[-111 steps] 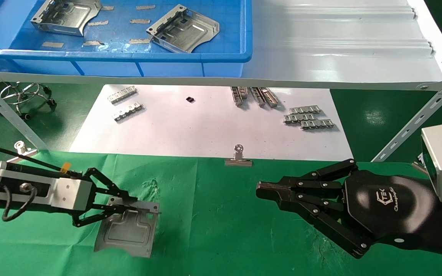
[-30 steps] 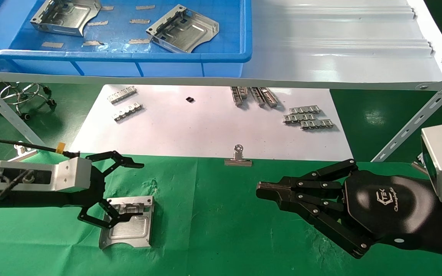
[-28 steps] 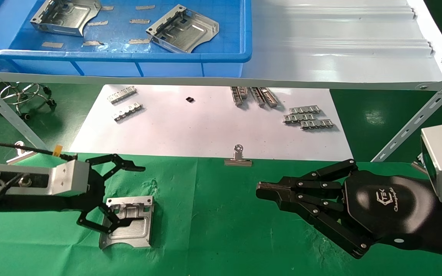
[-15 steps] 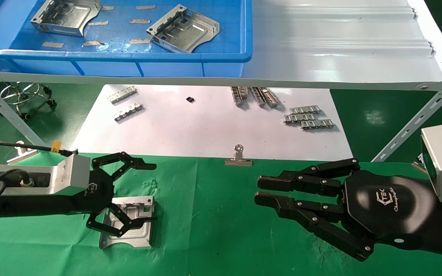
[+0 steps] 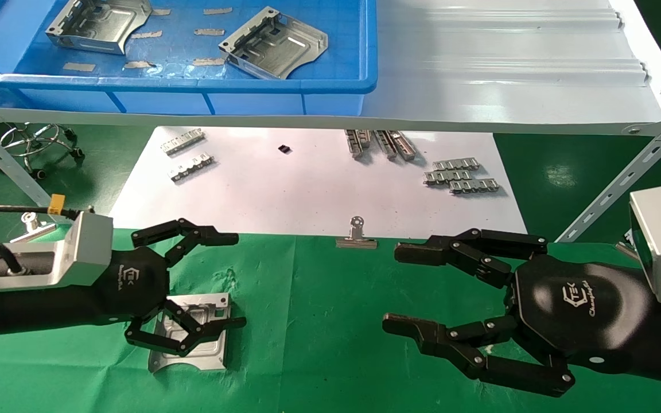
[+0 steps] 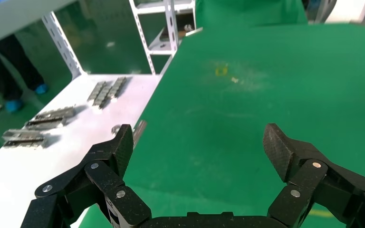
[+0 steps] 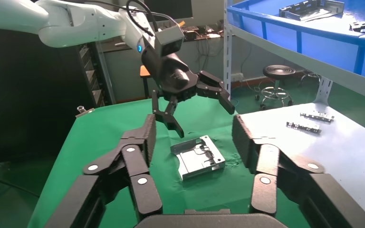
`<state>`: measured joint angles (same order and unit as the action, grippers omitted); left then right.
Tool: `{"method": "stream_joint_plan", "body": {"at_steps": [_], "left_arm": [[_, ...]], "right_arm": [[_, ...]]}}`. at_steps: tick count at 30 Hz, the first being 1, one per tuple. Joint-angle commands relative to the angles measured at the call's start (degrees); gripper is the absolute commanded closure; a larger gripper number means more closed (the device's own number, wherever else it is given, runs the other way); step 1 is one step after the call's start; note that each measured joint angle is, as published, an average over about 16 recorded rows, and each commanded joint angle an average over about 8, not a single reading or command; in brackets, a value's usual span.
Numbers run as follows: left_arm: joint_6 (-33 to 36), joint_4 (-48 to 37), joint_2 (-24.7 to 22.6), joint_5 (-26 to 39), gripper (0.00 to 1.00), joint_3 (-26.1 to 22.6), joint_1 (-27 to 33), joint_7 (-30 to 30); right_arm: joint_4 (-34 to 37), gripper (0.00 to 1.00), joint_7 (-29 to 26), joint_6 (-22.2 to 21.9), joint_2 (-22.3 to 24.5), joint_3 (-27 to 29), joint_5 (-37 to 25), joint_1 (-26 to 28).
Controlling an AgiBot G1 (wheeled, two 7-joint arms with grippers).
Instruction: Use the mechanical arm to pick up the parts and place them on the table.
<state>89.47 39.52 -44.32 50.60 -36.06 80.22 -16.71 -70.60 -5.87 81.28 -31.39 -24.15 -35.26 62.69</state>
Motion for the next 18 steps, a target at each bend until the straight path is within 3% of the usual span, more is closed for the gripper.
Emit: {"method": "stream_joint_plan", "body": {"at_steps": [1, 18], "left_arm": [[-0.2, 2.2, 0.6, -0.6, 0.0, 1.3, -1.2, 1.8], [-2.3, 20.7, 5.7, -5.3, 0.0, 12.2, -11.4, 16.7]], "right_arm": [[0.0, 0.0, 0.0, 0.0, 0.0, 0.0, 0.0, 0.0], [0.0, 0.0, 0.0, 0.0, 0.0, 0.0, 0.0, 0.0]]}}
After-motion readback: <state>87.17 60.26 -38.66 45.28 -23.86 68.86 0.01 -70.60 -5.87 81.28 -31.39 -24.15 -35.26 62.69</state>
